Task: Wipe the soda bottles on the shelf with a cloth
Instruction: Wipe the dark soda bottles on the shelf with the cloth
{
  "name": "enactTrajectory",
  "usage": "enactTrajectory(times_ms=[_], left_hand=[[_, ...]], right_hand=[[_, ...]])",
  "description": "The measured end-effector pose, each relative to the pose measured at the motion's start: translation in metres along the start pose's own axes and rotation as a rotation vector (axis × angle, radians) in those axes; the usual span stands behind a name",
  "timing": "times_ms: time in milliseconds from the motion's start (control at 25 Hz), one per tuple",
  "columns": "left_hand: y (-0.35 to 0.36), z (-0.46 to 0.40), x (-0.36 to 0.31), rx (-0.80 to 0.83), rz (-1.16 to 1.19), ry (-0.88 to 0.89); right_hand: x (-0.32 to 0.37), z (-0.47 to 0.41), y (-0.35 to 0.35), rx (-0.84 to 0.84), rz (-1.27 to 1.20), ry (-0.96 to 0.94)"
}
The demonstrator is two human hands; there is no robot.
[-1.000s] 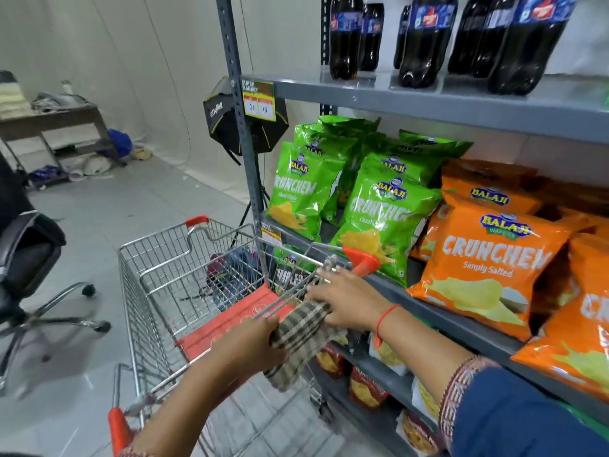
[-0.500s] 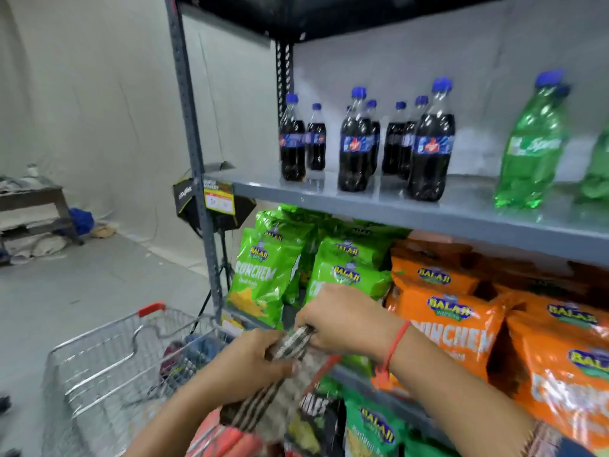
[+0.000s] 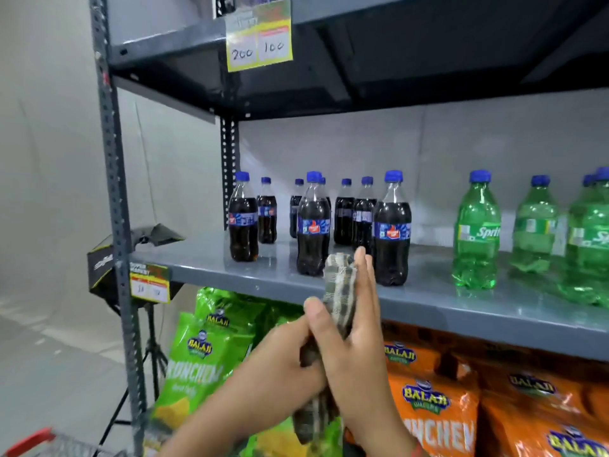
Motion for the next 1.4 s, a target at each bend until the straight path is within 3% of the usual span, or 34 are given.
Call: enactTrajectory(times_ms=[80,120,160,240,320,400,560,720,840,960,1080,1200,1400], left_hand=[[-0.007,-0.006,0.004,0.315,0.179,0.066],[-0.027,-0.018,0.007,0.302,0.226,0.093],[-0.056,-0.038,0.012,0.166,0.240,0.102],[-0.122,-0.086,0.024,-0.260,0.280,0.073],[-0.157,-0.136,0.030,-0.463,0.322,0.027],[-0.158,-0.184,0.035,-0.385,0.373,-0.016],[-0.121,-0.229,0.050,-0.023,0.339,-0.184],[-0.113,-0.235,0.055,0.096,0.467,-0.143],[-0.112,-0.237,0.055,0.137,0.485,-0.118],[-0.109,-0.237,0.053,0.179,0.514,-0.121],[-0.109,-0.239,0.054,0.209,0.474,-0.101],[-0.108,-0.240,0.052,0.212,0.449,-0.091],[-0.108,-0.238,0.052,0.207,0.437,-0.100]], right_hand=[[-0.005,-0.025,-0.004,-0.073,-0.008,-0.027],[-0.006,-0.036,-0.005,-0.099,0.027,-0.041],[-0.005,-0.044,-0.006,-0.116,0.083,-0.062],[0.002,-0.059,-0.001,-0.138,0.264,-0.140],[0.010,-0.072,0.007,-0.164,0.458,-0.207],[0.018,-0.082,0.015,-0.225,0.601,-0.276],[0.020,-0.107,0.028,-0.291,0.801,-0.298],[-0.036,-0.121,0.045,-0.034,0.909,-0.070],[-0.053,-0.115,0.052,-0.009,0.925,-0.084],[-0.039,-0.114,0.066,0.062,1.211,-0.338],[-0.039,-0.107,0.085,0.312,1.550,-0.725],[-0.040,-0.104,0.087,0.565,1.570,-1.024],[-0.049,-0.104,0.086,0.727,1.628,-1.206]])
Point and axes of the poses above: each hand's wrist, its own z-axis away from the middle knuckle, its own y-axis out of the palm, x = y × z, the point moved 9 cm from there along -z, towards the middle knuckle, and after that the axes turned 7 degrees about -z, right-handed, at the moved point
